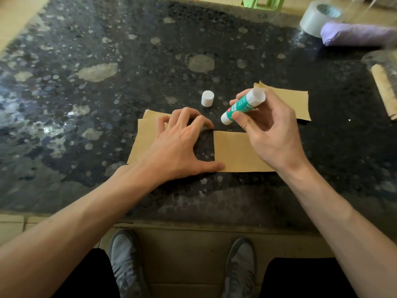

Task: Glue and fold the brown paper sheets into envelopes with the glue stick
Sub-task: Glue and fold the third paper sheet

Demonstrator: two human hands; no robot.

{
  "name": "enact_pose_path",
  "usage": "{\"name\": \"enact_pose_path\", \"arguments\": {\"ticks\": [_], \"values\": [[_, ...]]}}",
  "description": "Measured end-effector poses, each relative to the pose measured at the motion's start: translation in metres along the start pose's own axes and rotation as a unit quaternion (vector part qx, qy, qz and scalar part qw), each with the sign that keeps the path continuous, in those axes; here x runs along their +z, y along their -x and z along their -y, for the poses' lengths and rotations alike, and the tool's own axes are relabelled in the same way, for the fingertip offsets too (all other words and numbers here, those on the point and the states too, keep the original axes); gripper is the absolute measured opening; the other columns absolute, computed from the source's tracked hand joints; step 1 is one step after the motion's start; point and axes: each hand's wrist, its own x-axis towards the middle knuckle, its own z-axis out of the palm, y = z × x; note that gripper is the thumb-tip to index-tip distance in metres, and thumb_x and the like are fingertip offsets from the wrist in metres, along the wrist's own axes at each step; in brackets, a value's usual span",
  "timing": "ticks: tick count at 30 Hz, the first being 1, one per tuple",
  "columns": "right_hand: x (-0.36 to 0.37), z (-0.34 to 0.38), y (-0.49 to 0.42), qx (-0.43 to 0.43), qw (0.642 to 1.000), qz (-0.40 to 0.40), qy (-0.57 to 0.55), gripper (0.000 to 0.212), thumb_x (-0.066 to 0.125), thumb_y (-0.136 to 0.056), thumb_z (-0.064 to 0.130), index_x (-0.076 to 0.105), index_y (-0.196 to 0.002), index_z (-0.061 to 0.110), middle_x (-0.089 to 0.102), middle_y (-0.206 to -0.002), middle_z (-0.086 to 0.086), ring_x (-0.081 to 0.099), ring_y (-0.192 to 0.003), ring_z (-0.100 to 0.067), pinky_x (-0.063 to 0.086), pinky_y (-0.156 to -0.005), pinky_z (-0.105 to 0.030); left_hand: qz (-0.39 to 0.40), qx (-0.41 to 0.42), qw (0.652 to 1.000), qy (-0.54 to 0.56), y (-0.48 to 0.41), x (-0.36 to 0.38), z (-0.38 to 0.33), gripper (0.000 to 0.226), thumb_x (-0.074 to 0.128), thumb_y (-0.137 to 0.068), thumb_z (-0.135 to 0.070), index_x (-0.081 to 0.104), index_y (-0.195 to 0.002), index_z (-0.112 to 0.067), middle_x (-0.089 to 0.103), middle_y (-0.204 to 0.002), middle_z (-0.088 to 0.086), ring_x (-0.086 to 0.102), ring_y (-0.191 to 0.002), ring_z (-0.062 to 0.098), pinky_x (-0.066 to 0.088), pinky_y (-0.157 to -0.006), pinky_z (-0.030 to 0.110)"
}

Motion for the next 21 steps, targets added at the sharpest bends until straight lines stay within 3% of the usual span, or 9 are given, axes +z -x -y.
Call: {"name": "enact_pose_path", "arguments": {"ticks": [8,13,15,17,21], "values": [[-0.008,-0.003,0.013,0.041,0.993,0.041,0.101,0.039,0.076,-0.091,0.041,0.065,-0.125,0.025,0.07,-0.116,0.015,0.069,-0.108,-0.006,0.06,-0.094,-0.039,0.017,0.002,1.0,0.003,0.001,-0.005,-0.003,0.077,0.06,-0.065,-0.089,0.047,-0.132,-0.052,0.037,-0.136,-0.012,0.03,-0.136,0.012,0.014,-0.106,0.033],[-0.004,-0.001,0.017,0.038,0.987,0.072,0.14,0.04,0.075,-0.092,0.043,0.063,-0.127,0.028,0.06,-0.11,0.032,0.062,-0.107,0.011,0.055,-0.088,-0.015,0.021,0.006,1.0,-0.002,0.001,-0.005,-0.002,0.074,0.059,-0.066,-0.09,0.049,-0.13,-0.052,0.036,-0.136,-0.012,0.028,-0.136,0.012,0.014,-0.106,0.033],[-0.002,-0.002,0.018,0.043,0.985,0.079,0.144,0.04,0.076,-0.092,0.041,0.063,-0.128,0.028,0.06,-0.11,0.033,0.06,-0.103,0.014,0.052,-0.086,-0.012,0.022,0.007,1.0,-0.002,0.0,-0.004,-0.001,0.074,0.058,-0.067,-0.091,0.049,-0.13,-0.052,0.036,-0.137,-0.012,0.029,-0.136,0.012,0.015,-0.107,0.035],[-0.002,-0.001,0.017,0.043,0.985,0.085,0.143,0.043,0.076,-0.093,0.038,0.061,-0.133,0.028,0.063,-0.116,0.025,0.062,-0.104,0.01,0.052,-0.09,-0.014,0.02,0.009,1.0,-0.001,0.0,-0.004,0.0,0.075,0.057,-0.067,-0.093,0.048,-0.13,-0.052,0.037,-0.136,-0.012,0.029,-0.136,0.013,0.015,-0.107,0.035],[-0.007,0.003,0.017,0.037,0.984,0.119,0.128,0.043,0.076,-0.094,0.026,0.057,-0.133,0.03,0.068,-0.125,0.016,0.065,-0.116,-0.003,0.056,-0.102,-0.032,0.017,0.015,1.0,-0.004,0.002,-0.004,0.0,0.076,0.052,-0.069,-0.095,0.047,-0.131,-0.051,0.036,-0.136,-0.011,0.03,-0.137,0.013,0.018,-0.11,0.038]]}}
